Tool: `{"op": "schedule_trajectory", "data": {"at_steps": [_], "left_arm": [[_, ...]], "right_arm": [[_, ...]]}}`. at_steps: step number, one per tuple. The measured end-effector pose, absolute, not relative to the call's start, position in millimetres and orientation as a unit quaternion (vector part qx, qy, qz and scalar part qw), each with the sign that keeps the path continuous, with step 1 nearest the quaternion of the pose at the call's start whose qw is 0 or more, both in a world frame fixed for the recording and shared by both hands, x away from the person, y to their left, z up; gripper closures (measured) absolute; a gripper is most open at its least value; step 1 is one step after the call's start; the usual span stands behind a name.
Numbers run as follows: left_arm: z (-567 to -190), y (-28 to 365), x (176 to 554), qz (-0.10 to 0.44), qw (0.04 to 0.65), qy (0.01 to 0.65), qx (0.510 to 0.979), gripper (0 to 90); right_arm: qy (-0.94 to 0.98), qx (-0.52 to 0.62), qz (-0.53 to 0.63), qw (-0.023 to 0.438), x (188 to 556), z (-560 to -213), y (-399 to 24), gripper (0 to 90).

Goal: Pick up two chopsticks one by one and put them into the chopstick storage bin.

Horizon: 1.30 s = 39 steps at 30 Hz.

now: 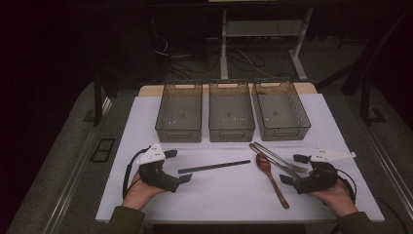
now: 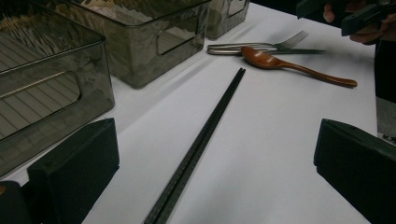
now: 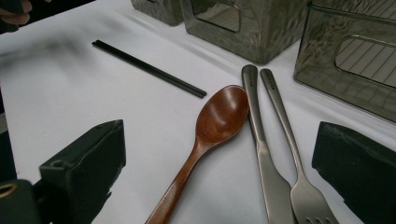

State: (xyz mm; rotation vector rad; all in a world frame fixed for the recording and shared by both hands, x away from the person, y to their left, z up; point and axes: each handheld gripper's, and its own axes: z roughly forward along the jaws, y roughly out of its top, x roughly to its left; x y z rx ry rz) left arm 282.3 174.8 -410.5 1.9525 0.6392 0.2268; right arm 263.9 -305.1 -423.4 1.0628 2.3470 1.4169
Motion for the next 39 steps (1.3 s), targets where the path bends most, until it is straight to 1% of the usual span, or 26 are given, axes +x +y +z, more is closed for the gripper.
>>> {"op": "schedule_trajectory", "data": {"at_steps": [11, 26, 39], "left_arm": [[-410.1, 174.9, 282.0, 0.095, 0.505, 0.261, 0.817, 0.0], [-401.8, 171.5, 289.5, 0.099, 0.517, 0.253, 0.812, 0.7], [-402.9, 161.7, 296.2, 0.098, 0.515, 0.248, 0.815, 1.7]], "right_arm": [[0.790, 0.363, 0.485, 0.096, 264.6, -424.0, -307.4, 2.3], [0.792, 0.363, 0.480, 0.101, 264.6, -425.5, -306.8, 2.3], [0.793, 0.361, 0.479, 0.103, 267.5, -426.8, -305.2, 2.3]]}}
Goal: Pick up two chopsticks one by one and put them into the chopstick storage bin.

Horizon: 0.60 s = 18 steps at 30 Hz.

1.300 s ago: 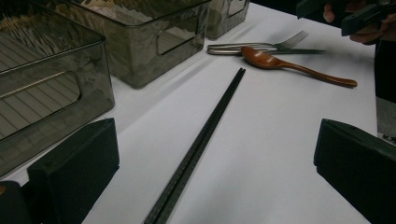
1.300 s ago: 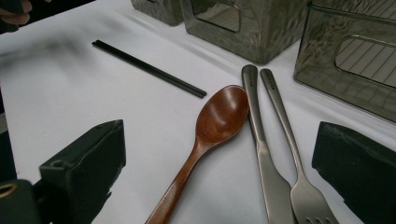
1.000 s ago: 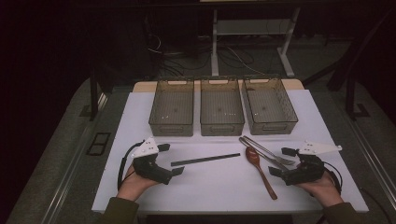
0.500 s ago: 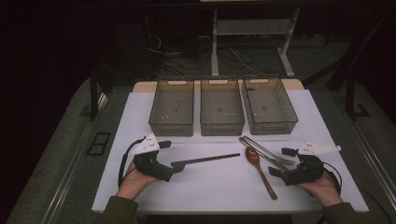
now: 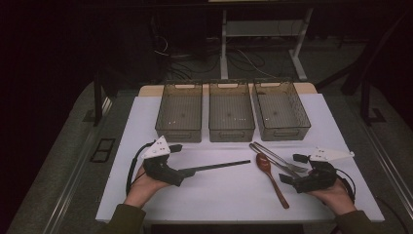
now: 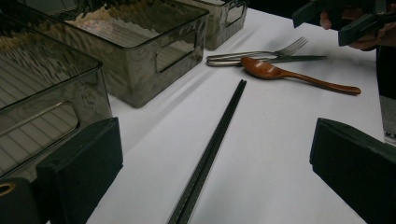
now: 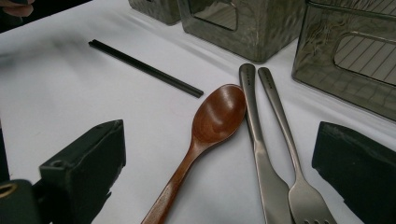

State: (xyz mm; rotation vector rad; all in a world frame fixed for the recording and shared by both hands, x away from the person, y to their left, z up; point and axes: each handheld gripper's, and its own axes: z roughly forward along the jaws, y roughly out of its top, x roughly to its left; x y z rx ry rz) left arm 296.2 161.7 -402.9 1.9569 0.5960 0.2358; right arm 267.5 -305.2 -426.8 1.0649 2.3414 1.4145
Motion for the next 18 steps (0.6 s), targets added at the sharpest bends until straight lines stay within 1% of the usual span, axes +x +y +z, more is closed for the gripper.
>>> {"op": "schedule_trajectory", "data": {"at_steps": [18], "left_arm": [[-403.3, 147.3, 306.2, 0.096, 0.511, 0.238, 0.820, 3.6]], "right_arm": [[0.793, 0.359, 0.479, 0.110, 266.0, -427.4, -304.5, 2.3]]}}
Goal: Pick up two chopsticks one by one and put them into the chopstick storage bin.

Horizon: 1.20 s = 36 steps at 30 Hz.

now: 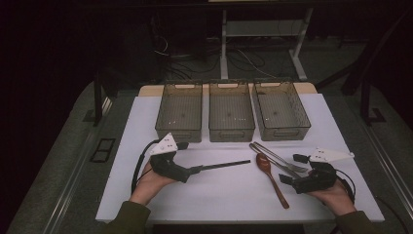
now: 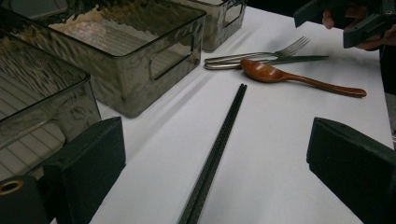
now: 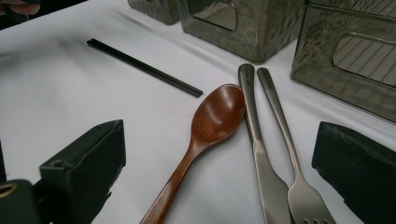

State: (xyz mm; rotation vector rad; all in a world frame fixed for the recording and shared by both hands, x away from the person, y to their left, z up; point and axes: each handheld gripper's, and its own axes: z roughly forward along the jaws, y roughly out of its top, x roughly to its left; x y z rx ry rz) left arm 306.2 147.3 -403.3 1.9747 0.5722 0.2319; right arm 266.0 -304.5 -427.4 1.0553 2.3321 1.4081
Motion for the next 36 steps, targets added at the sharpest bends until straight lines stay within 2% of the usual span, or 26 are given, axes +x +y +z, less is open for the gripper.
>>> {"op": "schedule_trajectory", "data": {"at_steps": [11, 27, 36], "left_arm": [[-401.6, 140.7, 312.5, 0.097, 0.513, 0.233, 0.821, 7.1], [-404.1, 127.9, 333.5, 0.079, 0.516, 0.219, 0.824, 29.7], [-415.3, 125.7, 336.4, 0.069, 0.492, 0.213, 0.841, 47.6]], "right_arm": [[0.791, 0.364, 0.478, 0.115, 265.3, -426.9, -305.1, 2.3], [0.792, 0.365, 0.475, 0.116, 266.8, -428.2, -304.6, 2.3], [0.792, 0.366, 0.475, 0.118, 267.3, -428.3, -305.1, 2.3]]}}
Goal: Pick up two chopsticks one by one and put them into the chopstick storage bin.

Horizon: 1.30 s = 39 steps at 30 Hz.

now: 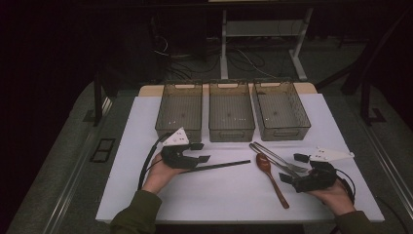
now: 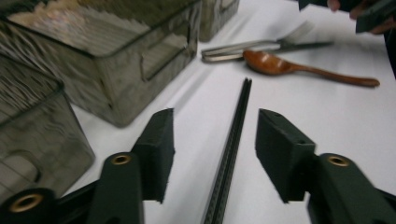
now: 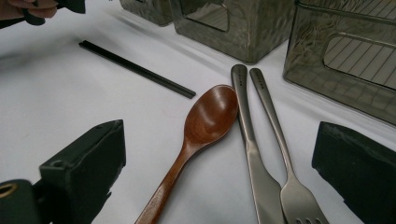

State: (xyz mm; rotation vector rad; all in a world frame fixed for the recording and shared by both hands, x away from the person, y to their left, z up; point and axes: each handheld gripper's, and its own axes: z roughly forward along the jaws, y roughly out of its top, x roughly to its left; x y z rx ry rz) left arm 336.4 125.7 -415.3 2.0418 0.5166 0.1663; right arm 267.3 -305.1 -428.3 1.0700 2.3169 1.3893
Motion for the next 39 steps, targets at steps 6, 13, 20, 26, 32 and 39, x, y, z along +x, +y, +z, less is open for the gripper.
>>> {"op": "schedule_trajectory", "data": {"at_steps": [6, 13, 20, 26, 32, 39], "left_arm": [[-422.4, 127.1, 336.7, 0.066, 0.469, 0.207, 0.856, 55.2], [-423.9, 131.6, 338.1, 0.056, 0.463, 0.210, 0.859, 63.6], [-427.4, 131.0, 339.2, 0.049, 0.443, 0.203, 0.872, 72.1], [-431.5, 129.5, 340.3, 0.037, 0.425, 0.193, 0.883, 78.8], [-436.6, 129.9, 342.6, 0.031, 0.408, 0.196, 0.891, 81.1], [-441.6, 130.6, 345.6, 0.021, 0.399, 0.202, 0.894, 82.1]], "right_arm": [[0.793, 0.366, 0.473, 0.117, 266.8, -428.6, -304.6, 2.3], [0.795, 0.364, 0.471, 0.118, 266.7, -429.0, -304.9, 2.3], [0.796, 0.364, 0.470, 0.118, 266.6, -429.2, -304.8, 2.3], [0.796, 0.364, 0.469, 0.117, 266.3, -429.5, -304.3, 2.3], [0.797, 0.363, 0.468, 0.117, 266.7, -429.9, -304.1, 2.3], [0.798, 0.362, 0.467, 0.115, 266.6, -430.0, -304.2, 2.3]]}}
